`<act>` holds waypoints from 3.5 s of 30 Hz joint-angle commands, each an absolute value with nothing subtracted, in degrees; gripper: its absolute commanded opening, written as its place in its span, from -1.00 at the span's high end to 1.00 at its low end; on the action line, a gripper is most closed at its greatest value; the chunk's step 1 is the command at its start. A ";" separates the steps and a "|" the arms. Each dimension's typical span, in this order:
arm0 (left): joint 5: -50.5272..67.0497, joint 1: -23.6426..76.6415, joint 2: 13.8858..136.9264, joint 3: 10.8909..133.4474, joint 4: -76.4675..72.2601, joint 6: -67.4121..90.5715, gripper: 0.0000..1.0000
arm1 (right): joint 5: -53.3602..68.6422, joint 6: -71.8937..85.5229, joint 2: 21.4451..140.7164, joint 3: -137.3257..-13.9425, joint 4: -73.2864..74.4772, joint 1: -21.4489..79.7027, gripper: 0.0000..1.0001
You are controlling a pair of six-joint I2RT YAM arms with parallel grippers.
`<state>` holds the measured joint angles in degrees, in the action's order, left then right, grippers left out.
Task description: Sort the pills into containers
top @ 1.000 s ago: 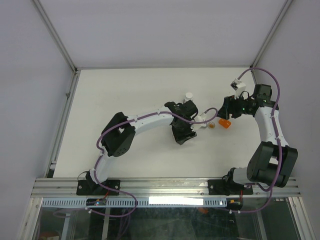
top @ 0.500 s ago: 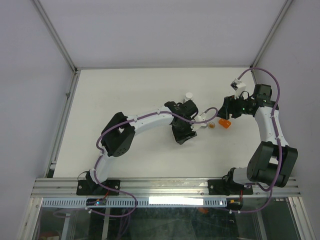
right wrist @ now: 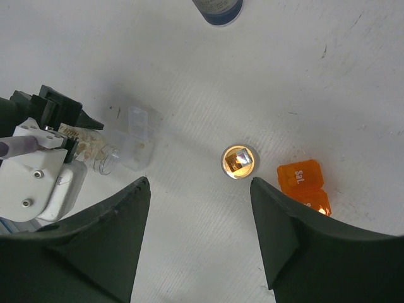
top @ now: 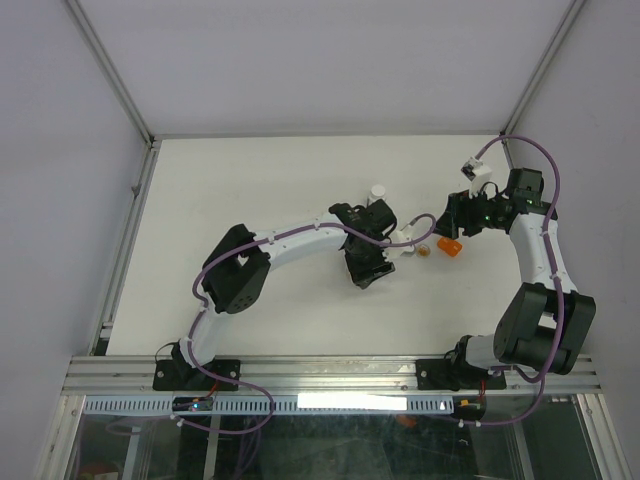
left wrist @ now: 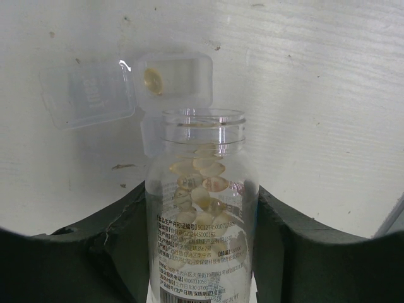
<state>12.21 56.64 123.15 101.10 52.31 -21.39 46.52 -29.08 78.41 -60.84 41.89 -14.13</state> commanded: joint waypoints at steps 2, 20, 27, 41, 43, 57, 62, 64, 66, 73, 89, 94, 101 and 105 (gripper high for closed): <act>12.86 57.24 120.47 102.74 52.41 -20.21 1.00 | 48.77 -29.97 78.45 -63.41 41.64 -14.55 -0.35; 10.75 57.40 120.24 101.94 51.59 -21.73 1.00 | 48.71 -30.02 78.79 -63.66 41.90 -14.52 -0.35; 13.35 57.38 120.88 104.62 53.45 -21.19 1.00 | 48.73 -29.79 78.40 -63.30 41.46 -14.50 -0.35; 13.44 57.57 121.44 105.28 53.42 -21.36 1.00 | 48.86 -29.84 78.24 -63.27 41.57 -14.50 -0.35; 11.46 57.30 120.11 101.39 50.49 -22.38 1.00 | 48.78 -29.78 78.35 -63.41 41.48 -14.51 -0.35; 12.36 57.73 121.40 104.12 53.66 -22.18 1.00 | 48.69 -29.64 78.14 -63.21 41.26 -14.55 -0.35; 12.23 57.73 121.93 104.83 53.93 -21.89 1.00 | 48.70 -29.77 78.23 -63.32 41.45 -14.51 -0.35; 9.10 57.43 121.02 101.82 52.34 -22.68 1.00 | 48.74 -29.92 78.33 -63.64 41.73 -14.53 -0.35; 11.01 57.59 122.57 105.87 55.86 -21.61 1.00 | 49.08 -29.90 78.26 -63.49 41.78 -14.50 -0.35; 10.64 57.50 120.68 101.68 51.50 -22.81 1.00 | 48.70 -29.78 78.33 -63.57 41.63 -14.50 -0.35; 8.47 58.11 122.58 103.41 53.75 -22.30 1.00 | 48.76 -29.85 78.49 -63.79 42.04 -14.55 -0.35; 8.13 57.82 122.35 103.64 53.91 -22.43 1.00 | 49.01 -29.98 78.65 -63.88 42.21 -14.50 -0.36; 8.94 58.46 124.23 107.51 57.80 -21.57 1.00 | 48.89 -29.92 78.38 -63.69 42.12 -14.50 -0.35; 7.32 58.10 123.14 104.65 56.29 -21.99 1.00 | 49.15 -29.96 78.61 -63.88 42.23 -14.46 -0.35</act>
<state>8.91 57.80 124.64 104.36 56.66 -21.89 47.42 -29.47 78.61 -60.86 42.35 -14.15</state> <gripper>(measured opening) 0.524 0.676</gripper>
